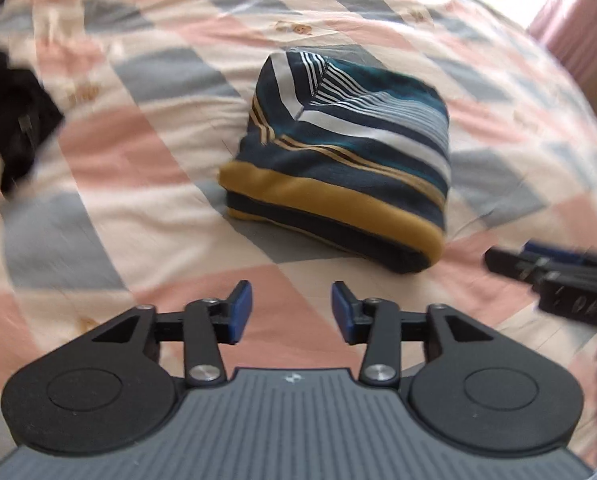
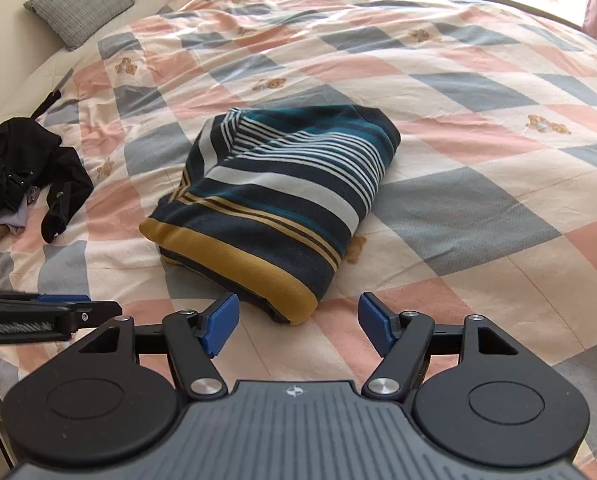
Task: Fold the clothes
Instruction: 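Move both grippers to the sides of the folded sweater bundle, then grasp the folded sweater bundle with both grippers and lift it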
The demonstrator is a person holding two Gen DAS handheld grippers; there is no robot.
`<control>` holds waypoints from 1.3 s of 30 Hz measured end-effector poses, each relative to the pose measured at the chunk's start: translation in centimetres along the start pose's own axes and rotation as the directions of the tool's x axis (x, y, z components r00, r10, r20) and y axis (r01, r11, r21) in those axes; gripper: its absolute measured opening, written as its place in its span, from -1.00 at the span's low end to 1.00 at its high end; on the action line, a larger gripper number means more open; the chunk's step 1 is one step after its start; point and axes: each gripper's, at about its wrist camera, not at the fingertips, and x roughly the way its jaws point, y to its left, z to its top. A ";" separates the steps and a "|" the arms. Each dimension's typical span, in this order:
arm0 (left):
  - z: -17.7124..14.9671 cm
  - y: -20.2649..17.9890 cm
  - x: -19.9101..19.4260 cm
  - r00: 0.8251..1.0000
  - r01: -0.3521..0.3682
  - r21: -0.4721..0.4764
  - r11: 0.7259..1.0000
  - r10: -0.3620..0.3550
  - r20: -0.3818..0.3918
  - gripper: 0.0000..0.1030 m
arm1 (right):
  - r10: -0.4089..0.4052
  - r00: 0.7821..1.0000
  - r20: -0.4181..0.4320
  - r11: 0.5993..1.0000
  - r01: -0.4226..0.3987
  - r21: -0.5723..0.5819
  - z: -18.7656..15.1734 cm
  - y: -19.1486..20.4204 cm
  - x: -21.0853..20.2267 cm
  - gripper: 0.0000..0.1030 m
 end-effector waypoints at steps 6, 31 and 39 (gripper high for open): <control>-0.7 4.4 3.0 0.954 0.301 -0.392 0.869 -0.279 0.114 0.27 | 0.118 0.993 0.025 0.968 -0.121 0.220 -0.4 -4.8 2.2 0.49; -0.6 8.5 15.5 0.856 0.517 -0.580 0.630 -0.370 0.361 0.08 | 0.304 0.949 0.081 0.914 -0.315 0.257 9.0 -12.5 11.2 0.51; -0.2 8.7 15.6 0.866 0.500 -0.595 0.630 -0.373 0.332 0.08 | 0.331 0.924 -0.190 0.911 -0.366 -0.192 20.6 -11.6 15.8 0.79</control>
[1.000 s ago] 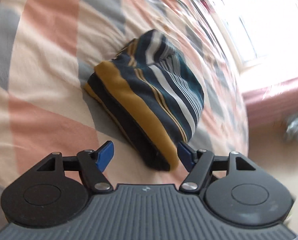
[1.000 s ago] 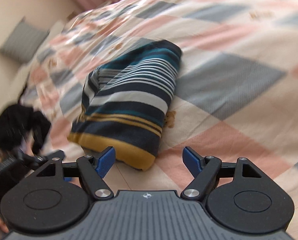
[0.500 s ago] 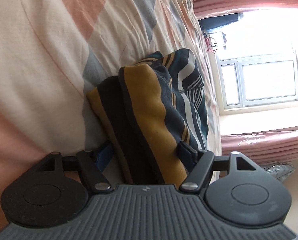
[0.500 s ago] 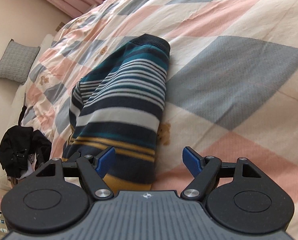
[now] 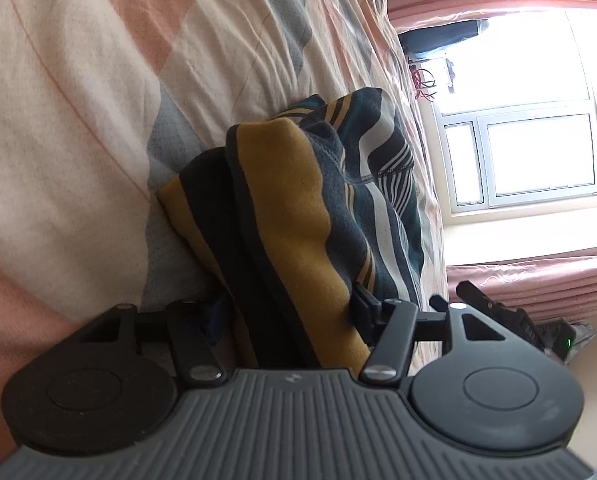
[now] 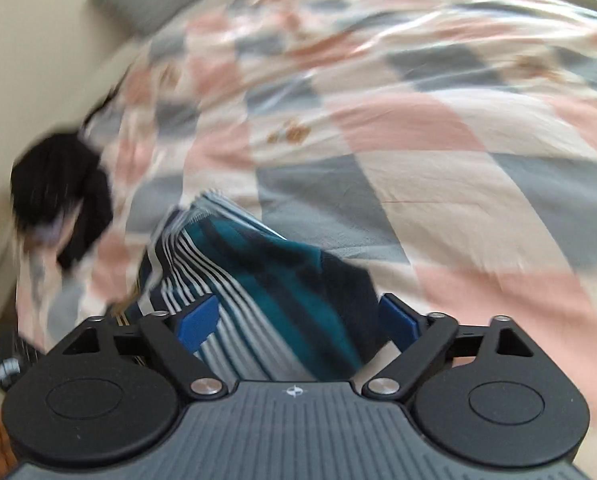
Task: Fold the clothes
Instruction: 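Grasp the folded sweater bundle with both grippers and lift it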
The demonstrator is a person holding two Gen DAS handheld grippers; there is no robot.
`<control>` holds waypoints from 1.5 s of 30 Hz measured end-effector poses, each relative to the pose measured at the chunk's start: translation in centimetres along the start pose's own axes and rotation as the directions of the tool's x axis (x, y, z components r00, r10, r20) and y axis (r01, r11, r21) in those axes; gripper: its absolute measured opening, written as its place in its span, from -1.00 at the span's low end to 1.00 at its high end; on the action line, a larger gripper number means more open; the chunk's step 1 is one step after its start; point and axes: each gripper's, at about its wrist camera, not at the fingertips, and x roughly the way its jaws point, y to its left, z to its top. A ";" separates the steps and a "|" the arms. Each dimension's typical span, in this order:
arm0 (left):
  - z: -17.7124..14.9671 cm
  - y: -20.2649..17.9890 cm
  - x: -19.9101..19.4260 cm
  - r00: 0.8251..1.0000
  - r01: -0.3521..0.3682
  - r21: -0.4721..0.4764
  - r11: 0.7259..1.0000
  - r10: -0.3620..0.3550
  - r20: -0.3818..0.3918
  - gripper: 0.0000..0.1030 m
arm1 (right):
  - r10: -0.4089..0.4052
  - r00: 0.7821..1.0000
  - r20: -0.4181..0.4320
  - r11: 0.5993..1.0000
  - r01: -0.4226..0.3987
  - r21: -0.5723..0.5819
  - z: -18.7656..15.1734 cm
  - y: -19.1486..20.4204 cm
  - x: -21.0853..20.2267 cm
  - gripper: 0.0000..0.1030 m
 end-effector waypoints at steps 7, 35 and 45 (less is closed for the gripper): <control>0.5 0.1 0.1 1.000 0.001 -0.022 1.000 -0.002 -0.020 0.08 | 0.225 0.973 -0.046 0.920 -0.196 0.340 -2.3 -6.3 5.0 0.60; 5.1 -2.8 -6.3 0.827 -0.003 0.399 0.917 0.226 -0.514 -0.20 | 0.020 0.975 0.223 0.358 -0.215 0.908 -34.8 13.4 -6.7 -0.01; 5.7 -2.8 -6.9 0.838 0.035 0.390 0.920 0.185 -0.513 0.14 | 0.057 0.969 0.242 0.761 -0.199 0.617 -28.4 8.6 -9.3 0.74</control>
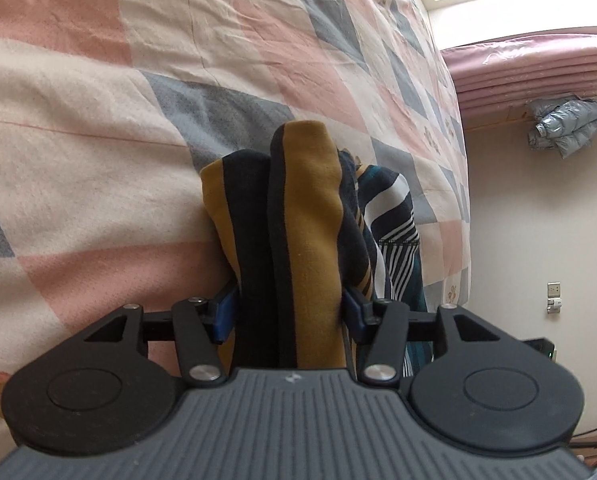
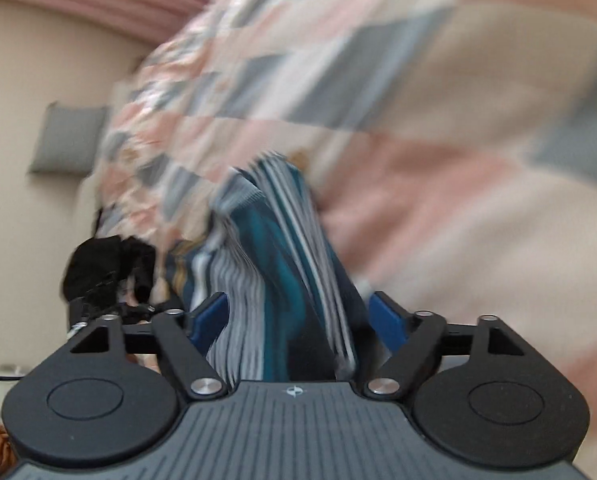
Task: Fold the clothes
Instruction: 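Grasp the folded sweater bundle with both grippers and lift it, then carry the lifted sweater bundle toward the towel stack with both grippers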
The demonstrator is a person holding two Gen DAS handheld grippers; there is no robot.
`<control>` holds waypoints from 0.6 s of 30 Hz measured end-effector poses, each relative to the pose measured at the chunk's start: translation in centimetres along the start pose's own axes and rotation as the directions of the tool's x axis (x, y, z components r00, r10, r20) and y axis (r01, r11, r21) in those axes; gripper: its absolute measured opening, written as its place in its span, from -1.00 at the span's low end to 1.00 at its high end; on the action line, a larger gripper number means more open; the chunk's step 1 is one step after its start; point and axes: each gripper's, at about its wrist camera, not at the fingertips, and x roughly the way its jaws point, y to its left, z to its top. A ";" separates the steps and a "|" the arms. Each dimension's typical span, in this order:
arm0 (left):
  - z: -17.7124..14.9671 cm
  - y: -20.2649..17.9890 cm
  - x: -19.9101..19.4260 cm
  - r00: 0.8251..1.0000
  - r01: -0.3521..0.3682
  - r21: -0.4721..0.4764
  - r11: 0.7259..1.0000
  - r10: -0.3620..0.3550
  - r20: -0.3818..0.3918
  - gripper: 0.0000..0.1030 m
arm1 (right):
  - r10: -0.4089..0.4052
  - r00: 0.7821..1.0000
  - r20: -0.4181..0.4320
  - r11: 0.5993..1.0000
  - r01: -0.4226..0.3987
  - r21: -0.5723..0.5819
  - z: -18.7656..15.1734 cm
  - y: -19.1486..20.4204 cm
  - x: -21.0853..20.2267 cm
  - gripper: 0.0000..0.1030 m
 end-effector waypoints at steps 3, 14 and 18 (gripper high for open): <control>-0.3 0.2 0.0 0.999 0.043 -0.019 0.999 -0.043 0.009 0.35 | 0.041 0.993 -0.113 0.998 -0.047 -0.050 1.5 -0.8 3.6 0.74; -0.9 2.3 1.7 0.994 0.102 -0.037 0.994 -0.103 -0.019 0.07 | 0.136 0.949 -0.283 0.990 -0.122 0.066 2.7 -3.5 11.1 -0.16; -0.4 1.1 0.8 0.995 0.101 0.037 0.994 -0.100 -0.026 -0.21 | 0.141 0.961 -0.239 0.988 -0.123 0.090 2.3 -2.1 10.0 -0.37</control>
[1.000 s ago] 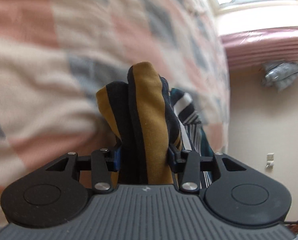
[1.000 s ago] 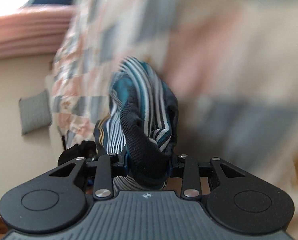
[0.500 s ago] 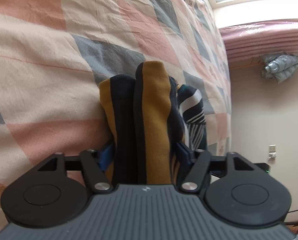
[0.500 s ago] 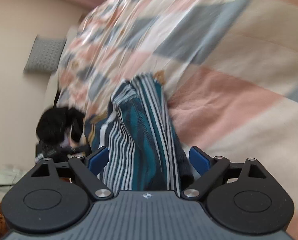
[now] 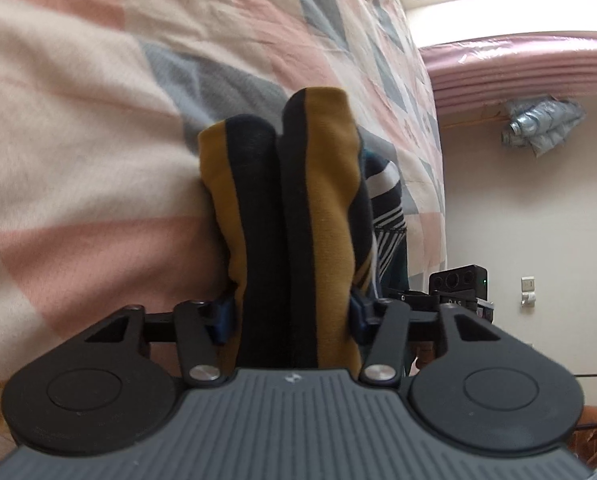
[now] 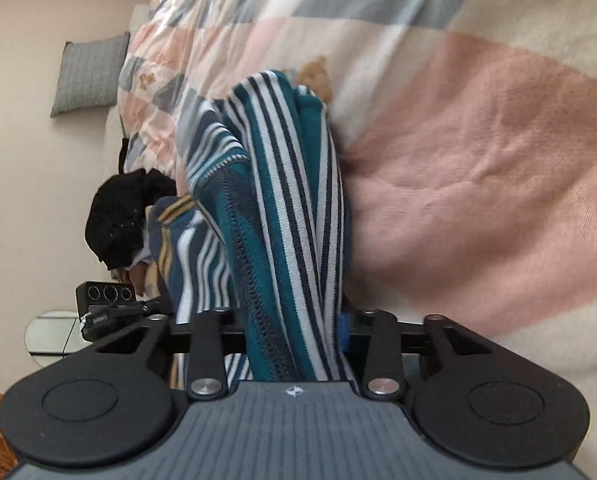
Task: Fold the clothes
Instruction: 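Carry the lifted sweater bundle toward the towel stack with both grippers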
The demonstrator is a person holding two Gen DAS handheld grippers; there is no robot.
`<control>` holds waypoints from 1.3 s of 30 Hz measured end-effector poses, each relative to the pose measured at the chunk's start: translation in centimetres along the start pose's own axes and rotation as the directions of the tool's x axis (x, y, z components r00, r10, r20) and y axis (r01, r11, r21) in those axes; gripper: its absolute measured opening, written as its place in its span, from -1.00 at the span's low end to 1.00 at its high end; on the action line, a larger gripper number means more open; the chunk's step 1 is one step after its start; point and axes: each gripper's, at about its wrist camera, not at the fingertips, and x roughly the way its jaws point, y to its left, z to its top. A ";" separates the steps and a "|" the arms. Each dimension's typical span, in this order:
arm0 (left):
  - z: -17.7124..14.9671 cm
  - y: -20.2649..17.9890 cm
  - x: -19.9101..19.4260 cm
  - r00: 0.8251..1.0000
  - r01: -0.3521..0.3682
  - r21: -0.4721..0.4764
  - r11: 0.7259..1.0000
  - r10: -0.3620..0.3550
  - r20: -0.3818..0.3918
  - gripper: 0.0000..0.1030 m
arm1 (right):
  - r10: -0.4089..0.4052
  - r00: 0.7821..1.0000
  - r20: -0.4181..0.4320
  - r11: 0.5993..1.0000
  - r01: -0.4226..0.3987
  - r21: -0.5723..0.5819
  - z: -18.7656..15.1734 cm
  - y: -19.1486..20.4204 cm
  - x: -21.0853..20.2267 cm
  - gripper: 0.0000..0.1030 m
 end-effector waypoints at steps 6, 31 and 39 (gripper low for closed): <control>0.7 0.1 -0.4 0.999 0.022 0.027 0.999 -0.021 -0.032 -0.13 | -0.027 1.000 0.015 0.999 0.027 0.019 -2.2 1.3 -1.0 -0.18; -3.1 -19.1 10.7 0.981 0.079 0.354 0.932 -0.009 -0.195 -0.20 | 0.089 0.788 0.610 0.948 -0.255 0.191 -20.6 -5.7 -17.8 -0.39; -9.5 -30.8 24.3 0.920 0.218 0.461 0.860 -0.023 -0.391 -0.20 | -0.045 0.574 0.817 0.922 -0.290 0.255 -31.3 -9.7 -30.0 -0.39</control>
